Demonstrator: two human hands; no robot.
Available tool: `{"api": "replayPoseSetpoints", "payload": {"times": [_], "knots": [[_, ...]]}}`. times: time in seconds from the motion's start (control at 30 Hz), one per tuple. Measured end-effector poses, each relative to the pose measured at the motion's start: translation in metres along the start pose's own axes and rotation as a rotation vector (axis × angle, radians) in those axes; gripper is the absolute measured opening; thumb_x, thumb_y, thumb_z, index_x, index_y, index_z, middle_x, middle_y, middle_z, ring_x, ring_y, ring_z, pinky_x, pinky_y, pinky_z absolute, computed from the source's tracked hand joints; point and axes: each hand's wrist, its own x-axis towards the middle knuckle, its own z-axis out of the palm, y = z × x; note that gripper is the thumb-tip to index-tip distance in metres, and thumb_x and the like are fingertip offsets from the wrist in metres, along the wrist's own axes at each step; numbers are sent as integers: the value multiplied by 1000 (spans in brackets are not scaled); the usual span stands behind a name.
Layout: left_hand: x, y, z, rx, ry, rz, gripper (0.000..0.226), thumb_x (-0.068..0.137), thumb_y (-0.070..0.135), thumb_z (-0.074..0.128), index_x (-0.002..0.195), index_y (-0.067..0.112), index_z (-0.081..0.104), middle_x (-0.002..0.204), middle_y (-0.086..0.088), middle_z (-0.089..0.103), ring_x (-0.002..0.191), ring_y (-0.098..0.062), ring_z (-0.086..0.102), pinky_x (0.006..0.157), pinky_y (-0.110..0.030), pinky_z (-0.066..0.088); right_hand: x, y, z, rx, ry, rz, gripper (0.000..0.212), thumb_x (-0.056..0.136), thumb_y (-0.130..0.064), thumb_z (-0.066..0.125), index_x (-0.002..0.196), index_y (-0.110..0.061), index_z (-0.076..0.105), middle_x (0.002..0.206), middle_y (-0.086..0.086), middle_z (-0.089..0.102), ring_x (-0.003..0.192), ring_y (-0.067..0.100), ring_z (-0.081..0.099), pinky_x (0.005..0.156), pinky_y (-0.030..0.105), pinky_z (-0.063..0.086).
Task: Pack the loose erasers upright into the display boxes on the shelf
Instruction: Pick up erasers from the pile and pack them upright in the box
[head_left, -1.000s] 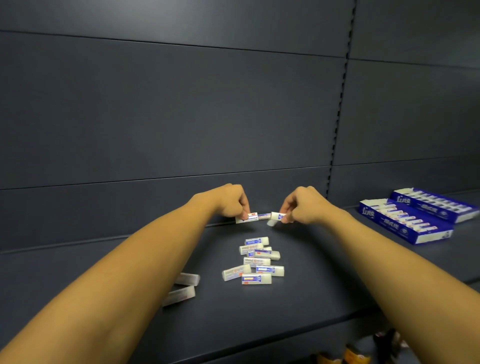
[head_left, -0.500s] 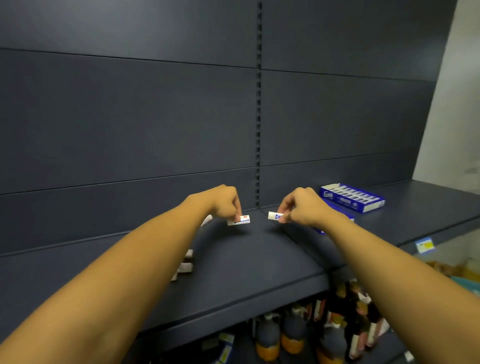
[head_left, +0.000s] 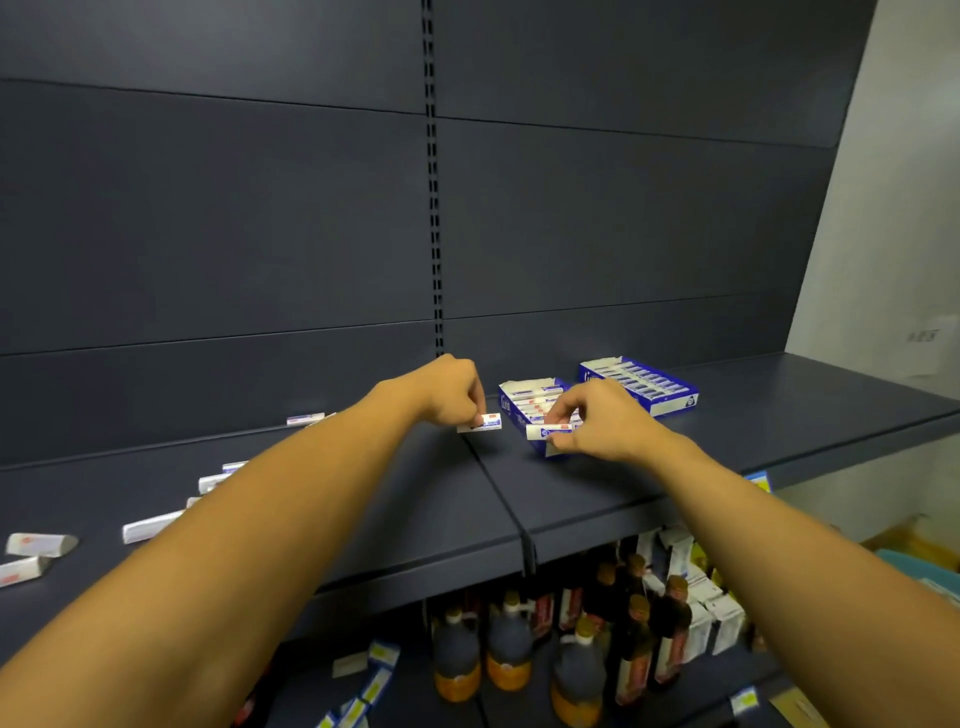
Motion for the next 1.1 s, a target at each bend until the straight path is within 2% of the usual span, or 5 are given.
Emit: {"api": "replayPoseSetpoints", "payload": {"times": [0.13, 0.27, 0.47, 0.7, 1.1], "knots": [[32, 3, 4, -3, -1, -1, 14, 86, 16, 70, 96, 16, 80, 96, -1, 76, 94, -16, 67, 88, -33, 55, 18, 27, -5, -18, -9, -12, 23, 76, -31, 82, 97, -31, 74, 106, -8, 66, 89, 7, 58, 71, 21, 44], [70, 4, 9, -26, 33, 3, 14, 87, 15, 70, 98, 15, 79, 97, 1, 74, 95, -13, 64, 87, -29, 52, 42, 50, -14, -37, 9, -30, 22, 79, -31, 83, 99, -27, 74, 92, -14, 63, 76, 2, 56, 59, 13, 37], [124, 0, 11, -55, 39, 8, 14, 89, 18, 70, 99, 14, 79, 102, 2, 76, 92, -9, 65, 82, -26, 52, 89, 84, -28, -59, 15, -25, 11, 83, -29, 80, 90, -30, 70, 95, -12, 70, 77, 2, 59, 62, 15, 41], [159, 4, 16, -84, 98, -35, 15, 88, 15, 71, 98, 15, 80, 99, 3, 77, 93, -9, 65, 84, -26, 53, 140, 111, -14, -19, 41, -39, 18, 85, -27, 78, 103, -24, 73, 100, -8, 70, 83, 6, 59, 63, 17, 41], [167, 16, 58, -112, 394, -243, 25, 91, 6, 59, 105, 12, 79, 105, -2, 73, 84, -11, 59, 74, -23, 48, 184, 139, 34, 211, 134, -163, 16, 86, -26, 78, 102, -25, 74, 93, -13, 68, 77, 1, 58, 63, 15, 40]]}}
